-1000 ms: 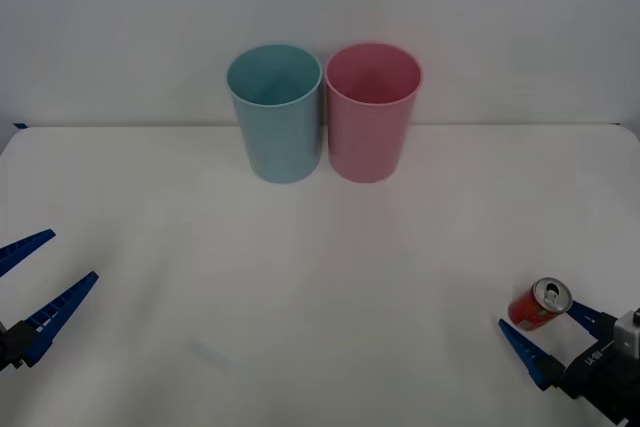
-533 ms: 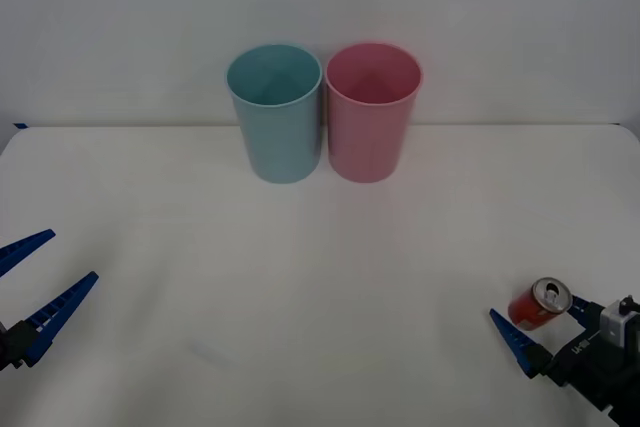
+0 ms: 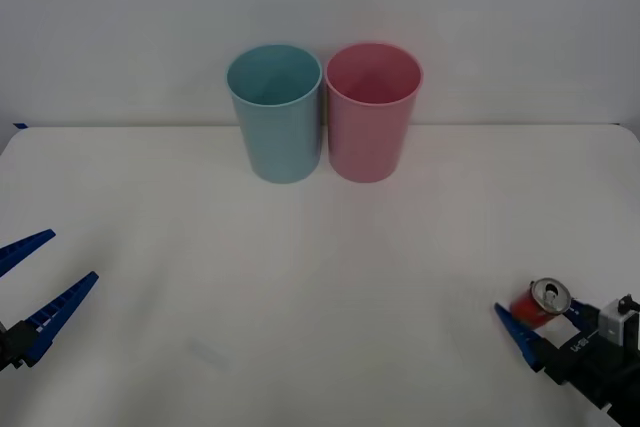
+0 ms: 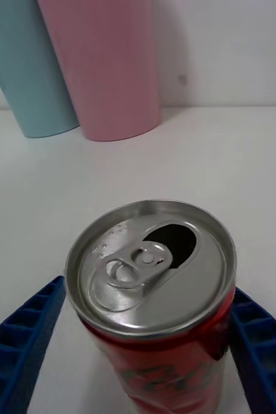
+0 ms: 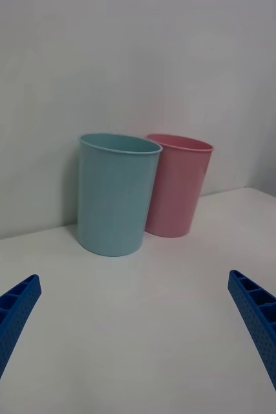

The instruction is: Grasp the object on the table and drop it into the matching bin: aluminum can to the light blue bin, PET bottle to the pink bin.

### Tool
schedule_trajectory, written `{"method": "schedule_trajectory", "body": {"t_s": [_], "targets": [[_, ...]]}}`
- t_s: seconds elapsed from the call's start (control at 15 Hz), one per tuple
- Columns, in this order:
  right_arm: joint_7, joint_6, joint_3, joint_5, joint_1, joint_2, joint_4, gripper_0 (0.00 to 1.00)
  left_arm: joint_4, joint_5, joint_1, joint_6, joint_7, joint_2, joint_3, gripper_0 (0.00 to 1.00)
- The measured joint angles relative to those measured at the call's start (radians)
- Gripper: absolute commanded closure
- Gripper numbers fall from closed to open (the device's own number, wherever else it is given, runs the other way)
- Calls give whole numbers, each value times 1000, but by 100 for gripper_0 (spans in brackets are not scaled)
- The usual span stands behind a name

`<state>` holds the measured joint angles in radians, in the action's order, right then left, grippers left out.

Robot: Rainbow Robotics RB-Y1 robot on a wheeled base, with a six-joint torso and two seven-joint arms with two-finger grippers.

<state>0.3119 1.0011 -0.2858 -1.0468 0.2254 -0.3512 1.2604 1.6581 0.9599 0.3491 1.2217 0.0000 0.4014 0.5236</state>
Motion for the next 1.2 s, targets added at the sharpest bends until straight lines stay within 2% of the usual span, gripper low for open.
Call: {"method": "schedule_trajectory", "body": {"t_s": [0.67, 1.2], "targets": [[5, 4, 0, 13, 1, 0, 0, 100, 0, 0, 0, 0, 0, 0, 0, 0], [8, 108, -32, 22, 1, -6, 54, 100, 0, 0, 0, 0, 0, 0, 0, 0]]}}
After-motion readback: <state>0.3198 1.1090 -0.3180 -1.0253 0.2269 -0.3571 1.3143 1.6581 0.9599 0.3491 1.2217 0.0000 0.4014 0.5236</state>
